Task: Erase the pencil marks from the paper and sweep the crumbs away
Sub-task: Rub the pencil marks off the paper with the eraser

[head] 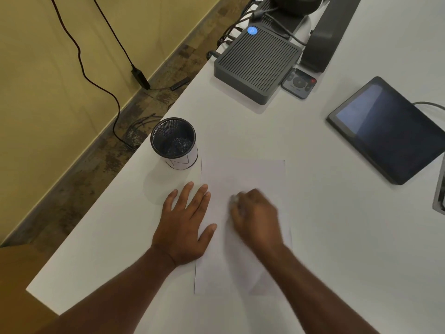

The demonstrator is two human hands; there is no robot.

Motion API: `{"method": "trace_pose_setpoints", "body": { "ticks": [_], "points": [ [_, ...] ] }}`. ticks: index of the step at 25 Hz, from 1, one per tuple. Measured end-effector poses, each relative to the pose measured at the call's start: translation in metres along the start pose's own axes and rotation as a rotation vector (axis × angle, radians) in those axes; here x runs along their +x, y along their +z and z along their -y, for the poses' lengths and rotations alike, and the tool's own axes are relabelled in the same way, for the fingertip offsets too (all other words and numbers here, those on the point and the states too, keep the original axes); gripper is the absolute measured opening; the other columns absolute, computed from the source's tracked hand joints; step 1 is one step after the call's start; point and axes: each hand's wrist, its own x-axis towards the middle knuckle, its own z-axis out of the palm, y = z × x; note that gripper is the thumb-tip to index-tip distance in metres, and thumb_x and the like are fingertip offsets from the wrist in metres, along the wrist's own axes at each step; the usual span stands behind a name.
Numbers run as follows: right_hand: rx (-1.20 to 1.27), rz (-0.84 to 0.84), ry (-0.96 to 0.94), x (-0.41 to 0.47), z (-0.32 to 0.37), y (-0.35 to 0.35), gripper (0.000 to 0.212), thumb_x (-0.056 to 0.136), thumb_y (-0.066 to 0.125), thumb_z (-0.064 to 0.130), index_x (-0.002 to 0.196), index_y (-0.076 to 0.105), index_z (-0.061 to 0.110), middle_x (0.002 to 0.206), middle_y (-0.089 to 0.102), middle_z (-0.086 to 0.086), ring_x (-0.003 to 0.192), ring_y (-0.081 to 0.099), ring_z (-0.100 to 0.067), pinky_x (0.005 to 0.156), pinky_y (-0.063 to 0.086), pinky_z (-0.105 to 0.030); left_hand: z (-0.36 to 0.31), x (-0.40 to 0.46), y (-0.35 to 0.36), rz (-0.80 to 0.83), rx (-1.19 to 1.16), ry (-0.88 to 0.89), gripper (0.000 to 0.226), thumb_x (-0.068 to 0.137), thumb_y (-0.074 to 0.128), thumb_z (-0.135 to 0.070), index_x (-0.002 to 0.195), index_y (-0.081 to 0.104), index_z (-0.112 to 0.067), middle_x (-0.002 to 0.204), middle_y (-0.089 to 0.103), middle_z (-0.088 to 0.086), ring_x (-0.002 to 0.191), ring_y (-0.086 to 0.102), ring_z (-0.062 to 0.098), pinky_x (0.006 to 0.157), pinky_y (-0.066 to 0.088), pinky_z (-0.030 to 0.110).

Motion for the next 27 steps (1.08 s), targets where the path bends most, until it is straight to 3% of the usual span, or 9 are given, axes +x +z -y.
{"method": "trace_pose_setpoints", "body": {
  "ticks": [2,6,10,14,18,20,23,26,27],
  "points": [
    [0.044,0.067,-0.075,0.003,-0.007,0.000,0.018,0.091,0.062,0.020,0.075,0.064,0.011,0.072,0.056,-0.005,0.063,0.057,-0.025,0.055,0.041,-0.028,0.000,-0.001,0.000,-0.001,-0.006,0.001,0.073,0.100,0.036,-0.058,0.158,0.037,-0.013,0.170,0.030,0.005,0.158,0.022,0.034,0.122,0.026,0.061],
    [-0.019,-0.156,0.190,0.044,-0.034,-0.018,0.025,0.090,0.061,0.018,0.066,0.060,0.010,0.067,0.053,-0.007,0.060,0.055,-0.028,0.052,0.037,-0.028,0.000,0.001,0.000,-0.001,-0.007,-0.015,0.073,0.100,0.036,-0.058,0.158,0.038,-0.013,0.170,0.030,0.005,0.158,0.023,0.034,0.122,0.026,0.061],
    [0.027,0.051,-0.133,0.015,0.003,0.009,0.018,0.091,0.060,0.019,0.075,0.063,0.012,0.071,0.055,-0.004,0.060,0.053,-0.021,0.053,0.037,-0.025,0.001,0.000,0.001,-0.011,-0.012,0.003,0.074,0.100,0.036,-0.058,0.159,0.036,-0.014,0.170,0.030,0.005,0.158,0.022,0.034,0.122,0.026,0.061],
    [-0.052,-0.159,0.182,0.060,-0.026,-0.012,0.026,0.092,0.058,0.019,0.068,0.061,0.009,0.068,0.052,-0.006,0.061,0.056,-0.029,0.053,0.025,-0.026,0.001,0.001,0.002,-0.010,-0.012,-0.013,0.074,0.100,0.036,-0.059,0.158,0.037,-0.014,0.170,0.030,0.005,0.158,0.022,0.034,0.123,0.025,0.061],
    [0.002,0.077,-0.158,0.017,0.021,0.018,0.018,0.091,0.059,0.020,0.076,0.063,0.010,0.072,0.056,-0.007,0.061,0.055,-0.026,0.053,0.033,-0.025,0.001,-0.001,0.001,-0.031,-0.028,0.013,0.072,0.100,0.039,-0.057,0.158,0.039,-0.013,0.169,0.032,0.005,0.158,0.023,0.034,0.122,0.027,0.061],
    [0.005,0.039,-0.022,0.050,-0.003,0.007,0.023,0.093,0.056,0.021,0.074,0.063,0.010,0.073,0.057,-0.009,0.064,0.056,-0.028,0.054,0.039,-0.030,0.001,0.000,0.001,-0.032,-0.022,0.003,0.072,0.100,0.039,-0.056,0.157,0.039,-0.013,0.169,0.032,0.006,0.158,0.023,0.034,0.122,0.027,0.061],
    [-0.025,-0.101,0.157,0.070,-0.014,-0.006,0.026,0.093,0.055,0.019,0.069,0.060,0.009,0.070,0.055,-0.008,0.062,0.053,-0.027,0.055,0.030,-0.026,0.000,0.001,0.000,-0.023,-0.016,-0.007,0.073,0.099,0.040,-0.056,0.157,0.039,-0.012,0.169,0.033,0.006,0.158,0.024,0.034,0.122,0.027,0.061],
    [-0.031,0.074,-0.127,0.029,0.019,0.018,0.018,0.091,0.059,0.018,0.076,0.063,0.009,0.073,0.057,-0.008,0.061,0.056,-0.026,0.054,0.032,-0.025,-0.001,0.000,-0.001,-0.032,-0.024,0.009,0.071,0.100,0.041,-0.055,0.156,0.041,-0.012,0.168,0.034,0.006,0.157,0.025,0.034,0.121,0.028,0.061],
    [0.001,0.107,-0.129,0.037,0.016,0.014,0.019,0.092,0.058,0.019,0.077,0.064,0.009,0.074,0.058,-0.009,0.063,0.056,-0.027,0.055,0.035,-0.026,-0.001,0.000,-0.001,-0.030,-0.026,0.009,0.072,0.100,0.040,-0.056,0.157,0.041,-0.012,0.168,0.034,0.006,0.158,0.025,0.034,0.121,0.028,0.061]
  ]
}}
